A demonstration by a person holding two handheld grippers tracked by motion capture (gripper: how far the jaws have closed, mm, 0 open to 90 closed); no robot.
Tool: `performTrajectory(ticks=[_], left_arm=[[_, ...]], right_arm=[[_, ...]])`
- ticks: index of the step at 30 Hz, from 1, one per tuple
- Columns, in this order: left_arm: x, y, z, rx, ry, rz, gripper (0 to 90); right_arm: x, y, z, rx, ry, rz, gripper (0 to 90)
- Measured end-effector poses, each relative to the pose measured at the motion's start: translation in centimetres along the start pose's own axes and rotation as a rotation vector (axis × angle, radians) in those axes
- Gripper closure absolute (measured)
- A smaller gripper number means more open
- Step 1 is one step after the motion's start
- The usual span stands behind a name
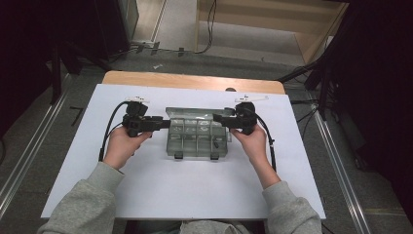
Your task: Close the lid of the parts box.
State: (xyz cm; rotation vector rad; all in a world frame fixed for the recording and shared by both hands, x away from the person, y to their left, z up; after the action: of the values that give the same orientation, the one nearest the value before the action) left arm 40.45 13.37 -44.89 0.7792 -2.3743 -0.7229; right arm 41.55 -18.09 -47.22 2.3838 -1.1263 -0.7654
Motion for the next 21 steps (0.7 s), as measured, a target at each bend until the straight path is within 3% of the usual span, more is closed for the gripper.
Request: performTrajectory(ticks=[5,21], left_arm=[[0.4,-0.2,-0.3,-0.016,-0.008,0.056,82.3],[0.6,-0.9,-1.3,-0.003,-0.02,0.062,84.0]], right_arm=[[-0.1,0.0,0.0,-0.001,0.003,0.002,31.1],[0.2,0.0,0.5,-0.028,-0.002,0.012,26.8]])
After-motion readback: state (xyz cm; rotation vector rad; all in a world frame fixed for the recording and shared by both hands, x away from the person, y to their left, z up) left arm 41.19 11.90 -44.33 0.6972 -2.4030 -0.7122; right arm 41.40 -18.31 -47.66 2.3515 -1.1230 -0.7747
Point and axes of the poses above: each handheld gripper's, and its own axes: y roughly backward along the jaws, z roughly out of its underside, x roughly to its right, the point moved 3 cm from there along -y, roughly forward along the jaws, and after that the axes turned 3 degrees about -y, right-handed, at the moved point
